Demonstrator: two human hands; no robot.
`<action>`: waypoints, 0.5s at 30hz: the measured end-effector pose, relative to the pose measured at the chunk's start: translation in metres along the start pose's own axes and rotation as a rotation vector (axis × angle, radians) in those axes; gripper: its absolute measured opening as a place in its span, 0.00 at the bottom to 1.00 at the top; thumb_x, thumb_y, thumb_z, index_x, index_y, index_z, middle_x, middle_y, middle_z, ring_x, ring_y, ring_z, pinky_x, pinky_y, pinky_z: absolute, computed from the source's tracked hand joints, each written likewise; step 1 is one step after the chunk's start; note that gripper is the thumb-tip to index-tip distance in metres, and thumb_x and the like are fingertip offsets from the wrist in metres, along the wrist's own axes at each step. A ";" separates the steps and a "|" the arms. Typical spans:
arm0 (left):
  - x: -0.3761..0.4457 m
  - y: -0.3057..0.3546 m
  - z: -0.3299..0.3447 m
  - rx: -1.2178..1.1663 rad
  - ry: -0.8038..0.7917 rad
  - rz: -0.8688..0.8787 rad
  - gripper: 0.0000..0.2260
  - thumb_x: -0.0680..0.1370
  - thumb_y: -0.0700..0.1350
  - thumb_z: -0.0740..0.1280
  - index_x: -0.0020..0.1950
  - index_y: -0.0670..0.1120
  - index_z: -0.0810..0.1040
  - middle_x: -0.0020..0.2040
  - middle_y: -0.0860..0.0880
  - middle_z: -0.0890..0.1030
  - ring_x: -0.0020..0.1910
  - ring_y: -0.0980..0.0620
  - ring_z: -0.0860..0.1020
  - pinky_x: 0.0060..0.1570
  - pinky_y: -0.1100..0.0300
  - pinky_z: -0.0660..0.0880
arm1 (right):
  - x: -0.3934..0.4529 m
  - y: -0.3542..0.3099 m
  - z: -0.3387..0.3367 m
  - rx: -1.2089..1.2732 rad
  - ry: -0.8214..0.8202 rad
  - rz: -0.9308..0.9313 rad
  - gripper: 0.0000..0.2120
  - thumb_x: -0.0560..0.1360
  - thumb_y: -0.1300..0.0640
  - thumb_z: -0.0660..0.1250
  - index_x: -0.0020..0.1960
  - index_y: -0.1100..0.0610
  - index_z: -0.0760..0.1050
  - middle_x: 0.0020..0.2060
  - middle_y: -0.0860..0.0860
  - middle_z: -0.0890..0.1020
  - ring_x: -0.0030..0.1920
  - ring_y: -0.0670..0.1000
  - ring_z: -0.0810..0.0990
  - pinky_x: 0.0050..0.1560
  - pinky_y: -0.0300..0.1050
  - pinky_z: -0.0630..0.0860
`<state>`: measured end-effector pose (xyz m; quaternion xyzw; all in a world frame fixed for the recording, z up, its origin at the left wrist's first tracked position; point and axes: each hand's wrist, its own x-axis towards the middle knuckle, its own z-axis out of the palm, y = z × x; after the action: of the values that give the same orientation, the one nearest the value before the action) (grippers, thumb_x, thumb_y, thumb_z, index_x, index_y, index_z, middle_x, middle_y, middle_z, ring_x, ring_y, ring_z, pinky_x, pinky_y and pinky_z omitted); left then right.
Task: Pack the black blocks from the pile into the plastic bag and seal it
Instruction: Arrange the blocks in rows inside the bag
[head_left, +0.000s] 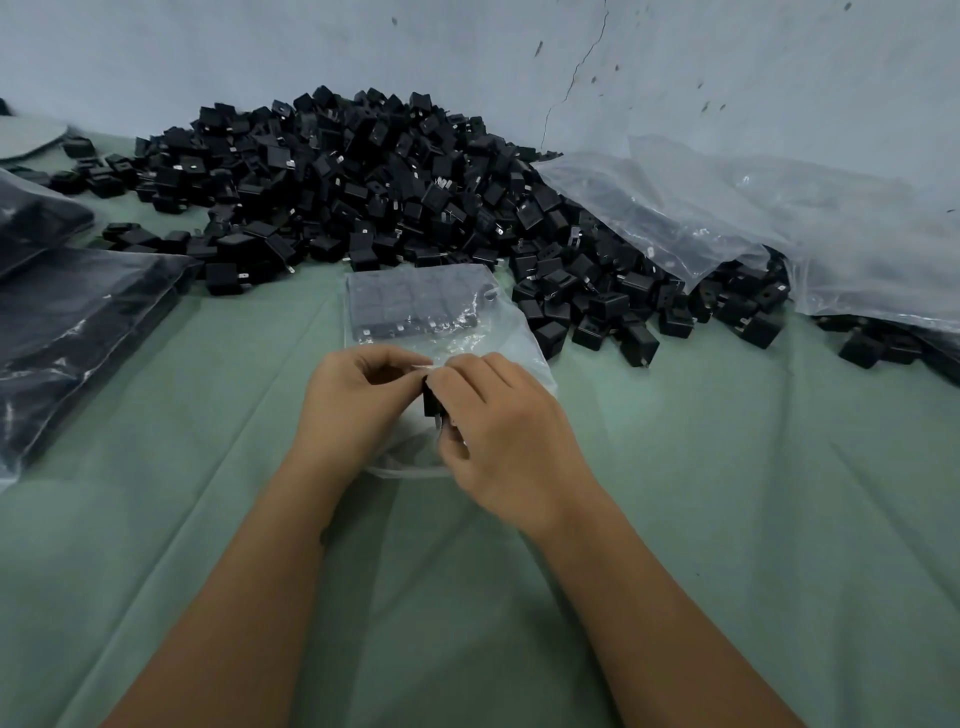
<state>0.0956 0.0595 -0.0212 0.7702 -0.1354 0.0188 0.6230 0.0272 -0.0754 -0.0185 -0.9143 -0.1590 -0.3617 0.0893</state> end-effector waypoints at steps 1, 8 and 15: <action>0.000 0.000 0.000 0.000 0.029 -0.009 0.03 0.73 0.38 0.73 0.44 0.45 0.85 0.38 0.49 0.86 0.42 0.51 0.84 0.47 0.60 0.80 | 0.001 -0.001 0.001 -0.012 0.002 0.001 0.13 0.64 0.67 0.68 0.48 0.60 0.78 0.42 0.54 0.79 0.41 0.55 0.75 0.42 0.48 0.75; 0.000 0.000 -0.001 0.003 0.082 -0.024 0.02 0.74 0.40 0.73 0.43 0.47 0.84 0.39 0.48 0.85 0.42 0.51 0.83 0.47 0.59 0.79 | 0.001 -0.009 0.001 -0.137 -0.030 -0.018 0.19 0.61 0.68 0.70 0.51 0.60 0.78 0.42 0.54 0.78 0.36 0.53 0.73 0.33 0.46 0.73; -0.005 0.011 -0.004 -0.348 -0.122 0.148 0.06 0.70 0.36 0.74 0.38 0.47 0.85 0.38 0.47 0.84 0.40 0.53 0.81 0.44 0.64 0.78 | 0.002 -0.019 0.006 -0.236 -0.275 0.219 0.28 0.52 0.60 0.81 0.51 0.58 0.80 0.43 0.54 0.79 0.35 0.52 0.78 0.29 0.39 0.65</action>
<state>0.0885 0.0626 -0.0104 0.6386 -0.2304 -0.0059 0.7342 0.0255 -0.0551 -0.0210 -0.9710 -0.0259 -0.2376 -0.0024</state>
